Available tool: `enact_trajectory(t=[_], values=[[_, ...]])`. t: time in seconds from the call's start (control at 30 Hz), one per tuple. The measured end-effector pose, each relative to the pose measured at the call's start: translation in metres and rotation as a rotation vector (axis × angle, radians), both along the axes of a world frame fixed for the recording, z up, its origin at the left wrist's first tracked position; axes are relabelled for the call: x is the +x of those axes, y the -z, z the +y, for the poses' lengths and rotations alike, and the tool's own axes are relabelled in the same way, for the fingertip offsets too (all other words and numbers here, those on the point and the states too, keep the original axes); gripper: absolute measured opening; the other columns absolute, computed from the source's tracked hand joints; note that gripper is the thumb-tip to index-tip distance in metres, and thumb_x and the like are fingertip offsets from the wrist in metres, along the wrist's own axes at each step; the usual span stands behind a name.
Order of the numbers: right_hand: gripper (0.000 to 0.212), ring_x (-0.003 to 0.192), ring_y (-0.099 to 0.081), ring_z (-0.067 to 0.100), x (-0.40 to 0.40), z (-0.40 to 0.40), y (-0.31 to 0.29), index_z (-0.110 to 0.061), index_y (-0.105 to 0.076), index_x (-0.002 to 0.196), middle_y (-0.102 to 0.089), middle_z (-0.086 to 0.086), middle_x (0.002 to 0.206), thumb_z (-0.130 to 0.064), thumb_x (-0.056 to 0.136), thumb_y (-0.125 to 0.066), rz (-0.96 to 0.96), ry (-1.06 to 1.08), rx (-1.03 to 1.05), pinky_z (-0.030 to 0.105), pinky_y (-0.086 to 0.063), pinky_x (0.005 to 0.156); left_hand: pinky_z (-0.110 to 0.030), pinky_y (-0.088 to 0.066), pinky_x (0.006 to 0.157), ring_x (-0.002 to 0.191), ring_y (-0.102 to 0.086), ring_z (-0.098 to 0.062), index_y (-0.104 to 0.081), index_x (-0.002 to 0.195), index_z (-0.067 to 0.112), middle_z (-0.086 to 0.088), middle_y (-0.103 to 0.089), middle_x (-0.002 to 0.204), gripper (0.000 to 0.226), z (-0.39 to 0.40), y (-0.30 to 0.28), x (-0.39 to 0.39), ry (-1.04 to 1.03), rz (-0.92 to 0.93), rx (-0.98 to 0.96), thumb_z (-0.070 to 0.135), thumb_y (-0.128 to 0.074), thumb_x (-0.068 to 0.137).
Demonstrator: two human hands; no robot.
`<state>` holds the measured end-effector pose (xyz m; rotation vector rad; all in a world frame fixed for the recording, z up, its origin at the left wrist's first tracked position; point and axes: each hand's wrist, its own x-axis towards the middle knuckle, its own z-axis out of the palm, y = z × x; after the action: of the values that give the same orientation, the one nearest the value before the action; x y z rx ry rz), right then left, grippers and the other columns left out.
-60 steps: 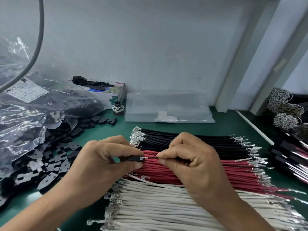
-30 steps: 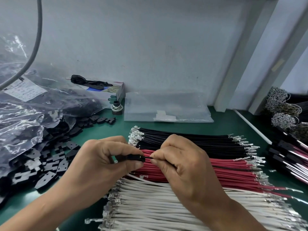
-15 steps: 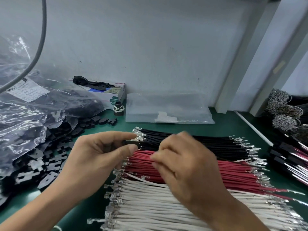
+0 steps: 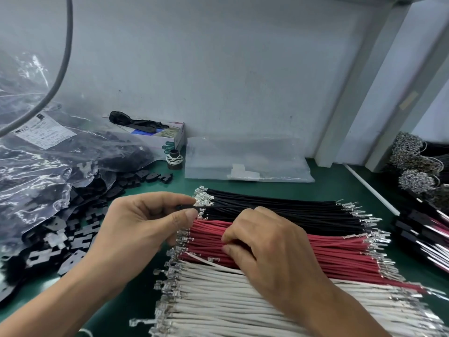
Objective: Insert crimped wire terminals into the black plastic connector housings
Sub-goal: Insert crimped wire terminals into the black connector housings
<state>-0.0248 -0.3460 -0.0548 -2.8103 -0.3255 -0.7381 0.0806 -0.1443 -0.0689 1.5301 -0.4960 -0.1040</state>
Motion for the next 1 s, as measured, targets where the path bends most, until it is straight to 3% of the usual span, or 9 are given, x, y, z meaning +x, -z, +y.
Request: enact_trajectory(t=[0.13,0.23,0.37,0.5,0.63,0.77,0.9,1.0], values=[[0.006,0.077,-0.053,0.011,0.002,0.006,0.001,-0.029,-0.071,0.082,-0.06,-0.014,0.083,-0.031,0.087,-0.069,0.006,0.006,-0.049,0.033,-0.051,0.064,-0.018,-0.042,0.042,0.049,-0.056,-0.013,-0.084,0.091,0.026,-0.013,-0.074,0.07,0.03,-0.002,-0.001,-0.003,-0.006,0.004,-0.005,0.037,-0.086,0.063],[0.008,0.077,-0.051,0.011,0.002,0.007,0.003,-0.027,-0.063,0.084,-0.057,-0.013,0.085,-0.027,0.092,-0.064,0.001,0.019,-0.051,0.033,-0.049,0.064,-0.019,-0.042,0.041,0.048,-0.056,-0.013,-0.084,0.09,0.025,-0.013,-0.074,0.07,0.031,-0.002,-0.003,-0.003,-0.021,0.003,-0.015,0.037,-0.086,0.061],[0.008,0.084,-0.057,0.008,0.0,-0.002,0.002,-0.027,-0.063,0.099,-0.058,-0.015,0.093,-0.019,0.098,-0.063,-0.032,-0.004,0.055,0.03,-0.052,0.07,-0.022,-0.043,0.041,0.047,-0.054,-0.014,-0.084,0.089,0.022,-0.016,-0.074,0.071,0.032,0.002,-0.008,0.0,-0.035,0.018,-0.043,0.036,-0.086,0.06],[0.026,0.087,-0.061,0.005,-0.001,-0.01,-0.001,-0.027,-0.069,0.12,-0.058,-0.015,0.099,-0.017,0.101,-0.054,-0.074,0.01,0.183,0.025,-0.053,0.072,-0.022,-0.043,0.042,0.049,-0.055,-0.015,-0.084,0.09,0.018,-0.019,-0.075,0.076,0.036,0.005,-0.01,0.003,-0.012,0.088,-0.056,0.035,-0.085,0.06],[0.023,0.08,-0.057,0.0,-0.001,-0.013,-0.005,-0.03,-0.075,0.109,-0.055,-0.019,0.091,-0.029,0.097,-0.055,-0.109,0.085,0.23,0.011,-0.041,0.067,-0.023,-0.043,0.042,0.049,-0.054,-0.016,-0.083,0.091,0.015,-0.019,-0.075,0.075,0.037,0.004,-0.009,0.002,0.012,0.133,-0.06,0.034,-0.087,0.06],[0.016,0.078,-0.059,0.006,-0.002,-0.012,-0.004,-0.03,-0.077,0.097,-0.056,-0.017,0.087,-0.035,0.093,-0.062,-0.142,0.082,0.289,0.021,-0.048,0.064,-0.024,-0.043,0.043,0.051,-0.055,-0.017,-0.083,0.094,0.011,-0.021,-0.074,0.077,0.046,0.004,-0.01,0.001,0.069,0.176,-0.077,0.037,-0.092,0.057],[0.021,0.077,-0.06,0.01,-0.004,-0.011,-0.005,-0.026,-0.078,0.108,-0.057,-0.016,0.088,-0.028,0.094,-0.063,-0.166,0.023,0.354,0.016,-0.046,0.067,-0.023,-0.044,0.043,0.051,-0.055,-0.018,-0.082,0.096,0.008,-0.024,-0.073,0.079,0.051,0.004,-0.011,0.0,0.127,0.221,-0.094,0.039,-0.09,0.056],[0.019,0.077,-0.06,0.01,-0.005,-0.008,-0.007,-0.025,-0.078,0.106,-0.057,-0.016,0.089,-0.025,0.095,-0.062,-0.177,-0.006,0.374,0.015,-0.044,0.067,-0.022,-0.045,0.043,0.051,-0.056,-0.018,-0.081,0.097,0.006,-0.024,-0.072,0.079,0.052,0.004,-0.012,-0.001,0.166,0.259,-0.108,0.038,-0.09,0.057]])
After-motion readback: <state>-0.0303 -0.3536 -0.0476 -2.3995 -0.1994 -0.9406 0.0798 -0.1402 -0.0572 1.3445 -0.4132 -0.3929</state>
